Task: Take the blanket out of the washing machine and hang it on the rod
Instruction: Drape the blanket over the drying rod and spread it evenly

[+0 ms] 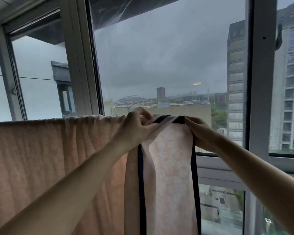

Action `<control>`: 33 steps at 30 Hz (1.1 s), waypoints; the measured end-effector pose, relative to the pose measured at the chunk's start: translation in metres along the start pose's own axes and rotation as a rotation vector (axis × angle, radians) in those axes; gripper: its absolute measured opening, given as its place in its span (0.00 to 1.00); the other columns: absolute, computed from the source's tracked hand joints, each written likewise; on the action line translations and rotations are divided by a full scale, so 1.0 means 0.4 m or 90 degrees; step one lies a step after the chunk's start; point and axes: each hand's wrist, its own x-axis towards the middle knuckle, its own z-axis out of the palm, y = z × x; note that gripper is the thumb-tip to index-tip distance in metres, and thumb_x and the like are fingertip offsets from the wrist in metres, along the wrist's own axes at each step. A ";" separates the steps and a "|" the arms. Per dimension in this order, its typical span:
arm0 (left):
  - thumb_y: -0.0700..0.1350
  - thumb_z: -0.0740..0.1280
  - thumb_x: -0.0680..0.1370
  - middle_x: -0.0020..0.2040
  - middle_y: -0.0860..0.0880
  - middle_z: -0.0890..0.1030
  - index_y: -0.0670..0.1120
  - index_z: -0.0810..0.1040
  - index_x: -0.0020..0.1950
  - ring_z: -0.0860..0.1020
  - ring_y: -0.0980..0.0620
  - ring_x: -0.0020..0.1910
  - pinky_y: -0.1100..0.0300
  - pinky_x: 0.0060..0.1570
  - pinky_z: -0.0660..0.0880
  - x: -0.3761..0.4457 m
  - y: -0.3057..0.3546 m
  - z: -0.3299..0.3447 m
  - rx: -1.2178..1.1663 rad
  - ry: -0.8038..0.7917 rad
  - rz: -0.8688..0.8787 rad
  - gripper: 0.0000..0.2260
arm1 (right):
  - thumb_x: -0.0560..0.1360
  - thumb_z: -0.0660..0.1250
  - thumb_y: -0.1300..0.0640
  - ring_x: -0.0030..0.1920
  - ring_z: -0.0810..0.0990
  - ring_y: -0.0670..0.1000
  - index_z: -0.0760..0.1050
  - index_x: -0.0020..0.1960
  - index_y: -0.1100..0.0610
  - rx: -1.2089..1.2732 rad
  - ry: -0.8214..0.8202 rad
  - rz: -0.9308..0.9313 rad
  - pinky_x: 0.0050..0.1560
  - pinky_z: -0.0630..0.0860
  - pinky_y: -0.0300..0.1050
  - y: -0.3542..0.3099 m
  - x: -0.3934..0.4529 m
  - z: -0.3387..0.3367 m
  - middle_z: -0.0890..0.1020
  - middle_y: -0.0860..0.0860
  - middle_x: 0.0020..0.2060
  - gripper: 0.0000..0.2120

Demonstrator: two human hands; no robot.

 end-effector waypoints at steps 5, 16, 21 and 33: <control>0.58 0.67 0.73 0.43 0.51 0.77 0.46 0.71 0.50 0.76 0.53 0.37 0.64 0.32 0.68 -0.054 0.019 0.008 0.314 0.089 0.249 0.17 | 0.76 0.63 0.52 0.48 0.81 0.55 0.78 0.58 0.62 -0.059 0.020 -0.067 0.47 0.78 0.48 0.006 -0.016 0.002 0.83 0.57 0.49 0.16; 0.54 0.71 0.72 0.32 0.54 0.77 0.48 0.77 0.40 0.77 0.50 0.38 0.59 0.37 0.70 0.032 0.037 -0.015 0.139 0.087 0.040 0.11 | 0.71 0.73 0.52 0.34 0.69 0.49 0.74 0.39 0.55 -0.431 0.106 -0.187 0.34 0.63 0.42 -0.010 0.022 -0.015 0.73 0.50 0.31 0.10; 0.45 0.69 0.75 0.40 0.44 0.80 0.44 0.74 0.46 0.79 0.41 0.41 0.56 0.36 0.71 0.067 0.040 -0.044 0.414 0.172 0.198 0.07 | 0.78 0.63 0.55 0.32 0.77 0.60 0.72 0.45 0.56 -0.772 0.194 -0.389 0.33 0.73 0.51 -0.022 0.067 -0.011 0.78 0.57 0.31 0.05; 0.50 0.64 0.74 0.38 0.49 0.77 0.53 0.78 0.47 0.77 0.43 0.42 0.57 0.38 0.66 -0.043 0.097 0.043 0.416 0.088 0.213 0.05 | 0.80 0.62 0.53 0.30 0.77 0.56 0.81 0.44 0.59 -0.779 0.134 -0.370 0.31 0.65 0.46 0.027 -0.013 -0.010 0.76 0.51 0.27 0.13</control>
